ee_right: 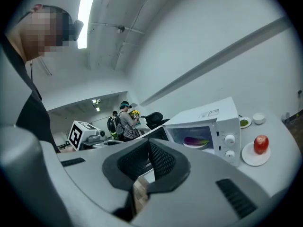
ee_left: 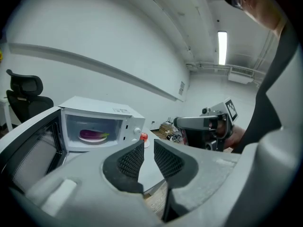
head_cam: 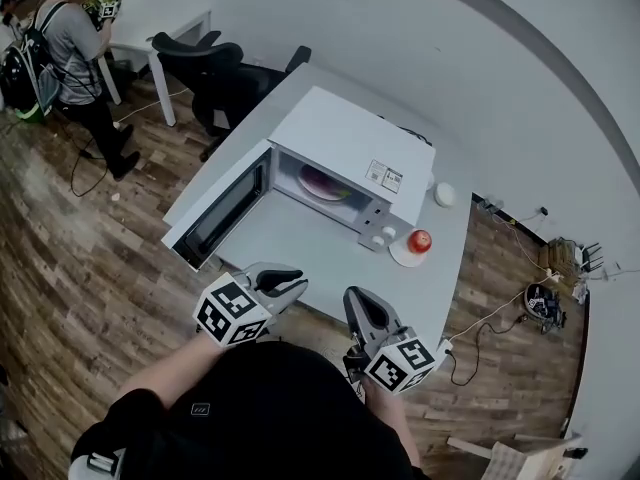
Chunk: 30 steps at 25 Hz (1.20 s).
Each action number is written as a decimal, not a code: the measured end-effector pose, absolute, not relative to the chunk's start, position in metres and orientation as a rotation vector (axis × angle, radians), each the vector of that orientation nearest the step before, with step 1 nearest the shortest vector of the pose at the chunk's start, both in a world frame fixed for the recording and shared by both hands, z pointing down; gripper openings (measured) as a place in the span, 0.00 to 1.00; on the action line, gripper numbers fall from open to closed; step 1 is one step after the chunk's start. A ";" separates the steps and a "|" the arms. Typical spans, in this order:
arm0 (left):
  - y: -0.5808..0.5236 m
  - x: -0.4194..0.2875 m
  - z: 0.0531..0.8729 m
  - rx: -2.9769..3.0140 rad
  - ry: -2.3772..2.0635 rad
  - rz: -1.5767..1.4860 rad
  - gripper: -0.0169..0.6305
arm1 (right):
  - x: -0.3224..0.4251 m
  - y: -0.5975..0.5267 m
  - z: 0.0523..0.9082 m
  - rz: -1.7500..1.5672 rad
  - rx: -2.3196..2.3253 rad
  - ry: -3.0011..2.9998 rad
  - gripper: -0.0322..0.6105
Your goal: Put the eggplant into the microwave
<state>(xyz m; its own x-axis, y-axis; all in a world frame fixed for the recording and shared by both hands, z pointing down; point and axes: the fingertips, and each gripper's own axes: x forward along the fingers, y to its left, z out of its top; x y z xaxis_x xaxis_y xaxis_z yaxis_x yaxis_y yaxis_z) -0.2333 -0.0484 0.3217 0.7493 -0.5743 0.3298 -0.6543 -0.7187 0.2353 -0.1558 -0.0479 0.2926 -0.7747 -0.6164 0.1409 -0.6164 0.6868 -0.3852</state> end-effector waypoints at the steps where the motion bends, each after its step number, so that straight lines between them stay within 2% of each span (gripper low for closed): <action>1: -0.048 -0.231 0.316 2.607 -0.961 0.309 0.13 | -0.151 -0.045 0.286 0.624 1.043 -2.897 0.07; 7: -0.046 -0.216 0.279 2.656 -1.048 0.212 0.04 | -0.138 -0.030 0.277 0.496 0.915 -2.941 0.07; 16: -0.043 -0.194 0.269 2.698 -1.045 0.179 0.04 | -0.117 -0.031 0.282 0.477 0.986 -2.921 0.07; 30: -0.050 -0.205 0.271 2.686 -1.056 0.166 0.04 | -0.127 -0.036 0.283 0.449 1.004 -2.906 0.07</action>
<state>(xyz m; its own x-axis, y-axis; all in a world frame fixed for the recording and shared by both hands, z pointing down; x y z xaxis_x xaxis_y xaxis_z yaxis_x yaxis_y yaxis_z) -0.2049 -0.0502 0.2709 0.7311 -0.6537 0.1953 -0.6821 -0.7064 0.1891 -0.1268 -0.0361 0.2830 -0.7907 -0.5991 0.1260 -0.6092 0.7496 -0.2588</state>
